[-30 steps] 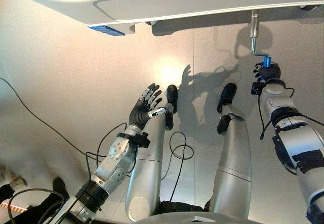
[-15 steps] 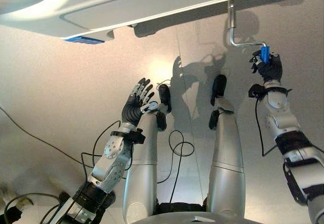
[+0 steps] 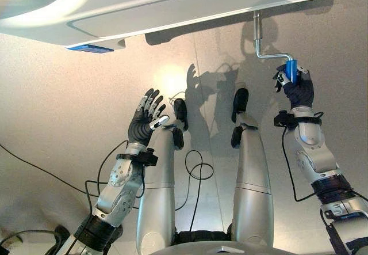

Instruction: Raise the hospital bed

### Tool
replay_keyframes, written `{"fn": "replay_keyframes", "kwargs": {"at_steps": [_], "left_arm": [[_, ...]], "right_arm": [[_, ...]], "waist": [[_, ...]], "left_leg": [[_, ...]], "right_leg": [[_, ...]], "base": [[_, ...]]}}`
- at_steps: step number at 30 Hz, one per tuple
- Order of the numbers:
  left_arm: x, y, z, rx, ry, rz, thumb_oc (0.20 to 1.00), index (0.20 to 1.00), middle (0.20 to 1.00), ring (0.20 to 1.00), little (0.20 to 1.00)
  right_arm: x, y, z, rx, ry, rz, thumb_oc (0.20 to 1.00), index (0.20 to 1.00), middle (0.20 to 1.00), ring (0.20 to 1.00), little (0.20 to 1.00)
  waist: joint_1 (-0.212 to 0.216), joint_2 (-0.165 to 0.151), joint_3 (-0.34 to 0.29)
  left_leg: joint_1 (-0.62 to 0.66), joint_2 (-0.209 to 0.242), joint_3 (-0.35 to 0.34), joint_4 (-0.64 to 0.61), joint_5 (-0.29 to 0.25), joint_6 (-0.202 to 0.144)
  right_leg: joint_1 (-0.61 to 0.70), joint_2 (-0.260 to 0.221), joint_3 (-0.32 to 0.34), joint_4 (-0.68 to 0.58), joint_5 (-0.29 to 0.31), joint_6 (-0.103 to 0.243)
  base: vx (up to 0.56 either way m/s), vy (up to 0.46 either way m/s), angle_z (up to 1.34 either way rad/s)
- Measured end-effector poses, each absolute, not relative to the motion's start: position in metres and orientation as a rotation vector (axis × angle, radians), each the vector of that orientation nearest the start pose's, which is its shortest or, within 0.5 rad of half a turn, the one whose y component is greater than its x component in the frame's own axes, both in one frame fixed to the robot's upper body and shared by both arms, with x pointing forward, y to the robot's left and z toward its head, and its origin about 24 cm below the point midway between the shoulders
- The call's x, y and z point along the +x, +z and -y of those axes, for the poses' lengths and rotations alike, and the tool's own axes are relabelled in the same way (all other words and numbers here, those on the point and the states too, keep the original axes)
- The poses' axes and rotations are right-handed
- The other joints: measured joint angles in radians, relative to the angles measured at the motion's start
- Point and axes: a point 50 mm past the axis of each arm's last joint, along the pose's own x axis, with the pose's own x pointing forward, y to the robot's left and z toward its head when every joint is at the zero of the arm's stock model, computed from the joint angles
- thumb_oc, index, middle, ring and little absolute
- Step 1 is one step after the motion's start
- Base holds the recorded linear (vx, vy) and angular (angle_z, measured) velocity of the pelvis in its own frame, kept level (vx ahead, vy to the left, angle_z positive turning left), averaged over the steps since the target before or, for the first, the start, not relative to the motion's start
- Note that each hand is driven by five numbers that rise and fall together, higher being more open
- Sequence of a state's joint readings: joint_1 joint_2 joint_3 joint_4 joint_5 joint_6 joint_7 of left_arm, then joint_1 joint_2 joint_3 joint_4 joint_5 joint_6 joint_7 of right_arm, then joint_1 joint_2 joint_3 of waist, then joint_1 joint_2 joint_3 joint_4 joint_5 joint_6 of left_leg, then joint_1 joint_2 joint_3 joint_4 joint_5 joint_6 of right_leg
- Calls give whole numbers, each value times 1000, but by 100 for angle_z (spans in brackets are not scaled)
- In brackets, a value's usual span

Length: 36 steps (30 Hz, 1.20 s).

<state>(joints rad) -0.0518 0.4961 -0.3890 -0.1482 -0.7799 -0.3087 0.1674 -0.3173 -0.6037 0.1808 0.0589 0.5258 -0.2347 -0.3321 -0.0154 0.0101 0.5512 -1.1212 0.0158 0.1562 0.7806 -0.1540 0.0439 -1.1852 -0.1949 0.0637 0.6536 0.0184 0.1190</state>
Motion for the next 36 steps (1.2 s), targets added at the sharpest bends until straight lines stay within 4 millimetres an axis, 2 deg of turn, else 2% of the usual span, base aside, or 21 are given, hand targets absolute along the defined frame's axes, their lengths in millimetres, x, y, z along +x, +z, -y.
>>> {"fn": "replay_keyframes", "kwargs": {"at_steps": [5, 11, 17, 26, 32, 36], "left_arm": [[245, 95, -155, -358, -227, 210, 1000, 1000, 1000, 1000, 1000], [243, 93, -156, -319, -264, 189, 1000, 1000, 1000, 1000, 1000], [243, 93, -156, -316, -280, 188, 1000, 1000, 1000, 1000, 1000], [243, 92, -156, -378, -277, 168, 1000, 1000, 1000, 1000, 1000], [241, 89, -150, -388, -296, 150, 1000, 1000, 1000, 1000, 1000], [241, 88, -146, -402, -304, 147, 1000, 1000, 1000, 1000, 1000]], "right_arm": [[299, 150, 209, 17, -46, 391, 200, 200, 200, 200, 200], [304, 148, 183, 51, 69, 360, 200, 200, 200, 200, 200], [309, 149, 165, 62, 133, 334, 200, 200, 200, 200, 200], [312, 143, 154, 73, 158, 301, 200, 200, 200, 200, 200], [323, 139, 135, 57, 196, 266, 200, 200, 200, 200, 200], [334, 131, 127, -20, 200, 230, 200, 200, 200, 200, 200]], "waist": [[-5, -10, 0], [-24, -14, 0], [-17, -13, 0], [7, -12, 0], [10, -8, 0], [29, -5, 0]], "left_leg": [[2, 1, 1, 4, -3, 6], [7, 9, 0, 19, -9, 2], [10, 16, -5, 32, -16, -10], [16, 18, -9, 43, -17, -17], [15, 20, -12, 47, -15, -21], [16, 22, -15, 52, -14, -24]], "right_leg": [[10, 0, 0, -12, 6, 3], [13, 6, -1, 10, 2, -5], [13, 16, -3, 23, -6, -9], [12, 17, -6, 49, -13, -21], [12, 18, -9, 51, -14, -21], [12, 19, -12, 59, -16, -25]], "base": [[0, 0, 0], [-1, 1, -2], [0, 7, -2], [1, 7, 0], [1, 19, 0], [0, 0, 0]]}}
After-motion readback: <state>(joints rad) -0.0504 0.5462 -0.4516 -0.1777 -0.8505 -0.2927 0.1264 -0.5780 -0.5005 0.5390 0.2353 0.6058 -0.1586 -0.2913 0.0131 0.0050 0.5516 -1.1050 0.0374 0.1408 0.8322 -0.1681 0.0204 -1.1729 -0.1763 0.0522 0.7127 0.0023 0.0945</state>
